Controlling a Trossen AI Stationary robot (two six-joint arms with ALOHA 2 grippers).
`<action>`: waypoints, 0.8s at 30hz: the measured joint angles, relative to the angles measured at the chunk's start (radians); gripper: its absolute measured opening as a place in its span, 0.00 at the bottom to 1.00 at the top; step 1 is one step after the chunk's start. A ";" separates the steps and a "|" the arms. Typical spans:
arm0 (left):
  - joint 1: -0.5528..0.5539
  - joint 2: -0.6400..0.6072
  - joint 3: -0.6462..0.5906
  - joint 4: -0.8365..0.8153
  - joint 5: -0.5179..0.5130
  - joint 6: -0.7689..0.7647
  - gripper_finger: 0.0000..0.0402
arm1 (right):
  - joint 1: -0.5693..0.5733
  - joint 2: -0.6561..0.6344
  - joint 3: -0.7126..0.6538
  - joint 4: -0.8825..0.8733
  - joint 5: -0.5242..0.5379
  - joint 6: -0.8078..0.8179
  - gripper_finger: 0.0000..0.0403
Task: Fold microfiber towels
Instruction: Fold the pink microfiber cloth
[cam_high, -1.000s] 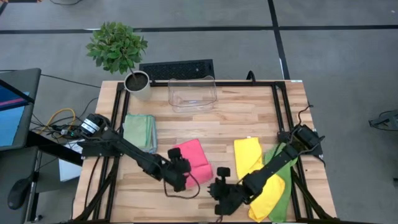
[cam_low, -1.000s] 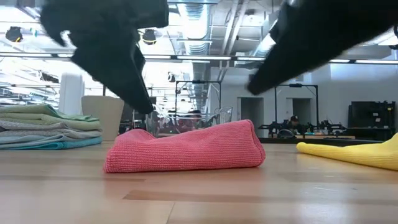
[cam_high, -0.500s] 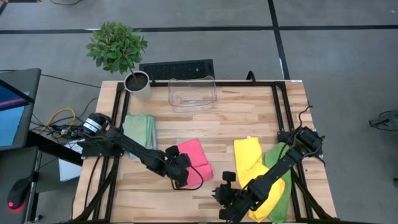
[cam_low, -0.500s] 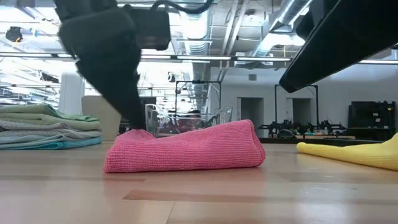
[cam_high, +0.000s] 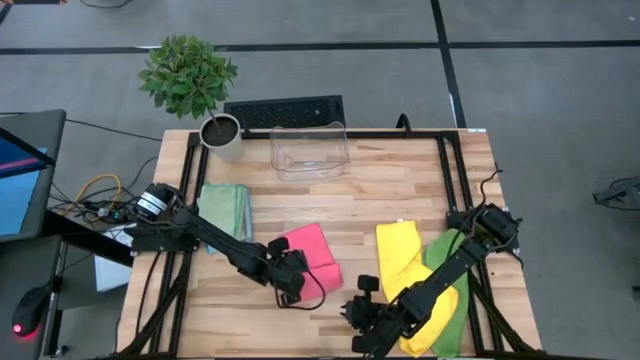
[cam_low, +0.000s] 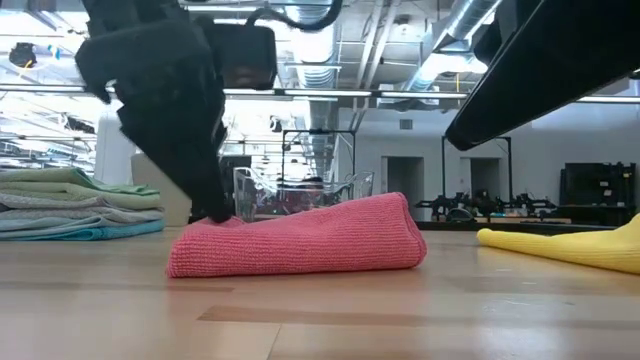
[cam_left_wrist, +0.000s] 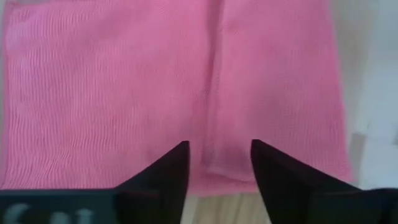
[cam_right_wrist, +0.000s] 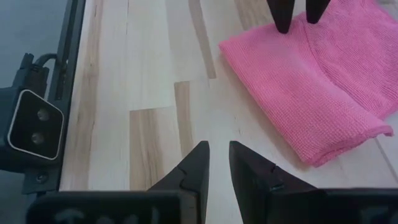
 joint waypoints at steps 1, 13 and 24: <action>0.000 -0.001 0.001 0.003 0.000 0.002 0.38 | 0.000 0.000 0.000 0.000 0.000 0.000 0.22; -0.004 -0.001 0.001 0.000 -0.001 0.021 0.02 | 0.000 0.000 0.000 -0.002 -0.001 0.001 0.22; -0.008 -0.001 0.001 -0.026 -0.004 0.039 0.13 | 0.000 0.000 0.000 -0.002 -0.001 0.002 0.22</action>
